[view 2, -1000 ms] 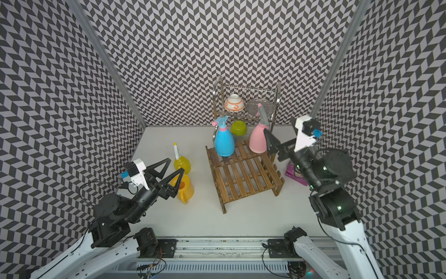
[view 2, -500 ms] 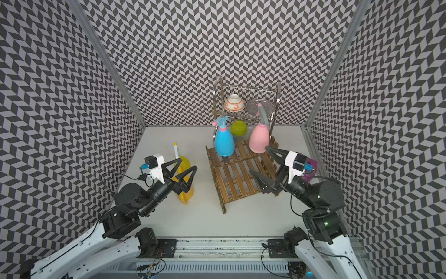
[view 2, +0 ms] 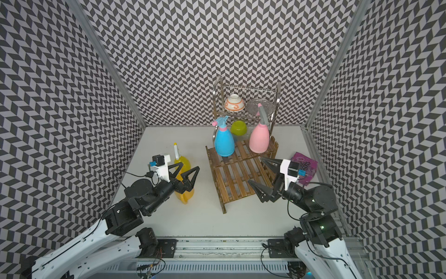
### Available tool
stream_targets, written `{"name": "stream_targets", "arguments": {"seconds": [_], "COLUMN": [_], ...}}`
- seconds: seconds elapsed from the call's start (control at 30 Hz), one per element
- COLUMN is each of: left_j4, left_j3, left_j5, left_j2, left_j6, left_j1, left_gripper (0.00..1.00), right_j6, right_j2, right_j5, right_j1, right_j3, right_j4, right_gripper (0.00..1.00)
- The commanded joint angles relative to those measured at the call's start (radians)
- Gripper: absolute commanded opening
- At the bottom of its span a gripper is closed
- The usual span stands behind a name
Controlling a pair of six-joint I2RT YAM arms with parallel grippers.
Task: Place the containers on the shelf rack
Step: 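Pick up a container from the center of the board.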
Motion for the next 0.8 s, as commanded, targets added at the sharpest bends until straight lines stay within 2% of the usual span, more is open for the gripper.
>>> {"name": "stream_targets", "arguments": {"seconds": [0.0, 0.33, 0.4, 0.5, 0.6, 0.77], "left_j4": [-0.018, -0.026, -0.031, -0.067, -0.180, -0.312], "left_j3": [-0.004, -0.051, -0.056, -0.054, -0.020, 0.044], "left_j5": [-0.009, -0.010, -0.011, -0.038, -0.064, 0.058], "left_j2": [-0.013, -0.040, -0.044, -0.047, -0.024, 0.050], "left_j6": [-0.019, -0.048, -0.048, -0.045, -0.089, -0.122], "left_j1": [0.007, 0.011, 0.012, 0.016, 0.062, 0.226], "left_gripper": [1.00, 1.00, 1.00, 1.00, 1.00, 1.00], "right_j6": [-0.017, 0.010, 0.022, 0.035, 0.045, 0.120], "right_j2": [-0.014, -0.117, -0.136, -0.121, -0.091, -0.092], "right_j5": [0.050, 0.369, 0.398, 0.344, 0.200, 0.006], "right_j1": [-0.002, -0.002, -0.002, -0.002, -0.002, -0.002], "right_j3": [-0.003, -0.056, -0.070, -0.078, -0.088, -0.151], "right_j4": [-0.019, -0.150, -0.161, -0.171, -0.145, -0.019], "right_gripper": [1.00, 1.00, 1.00, 1.00, 0.98, 0.98]}}
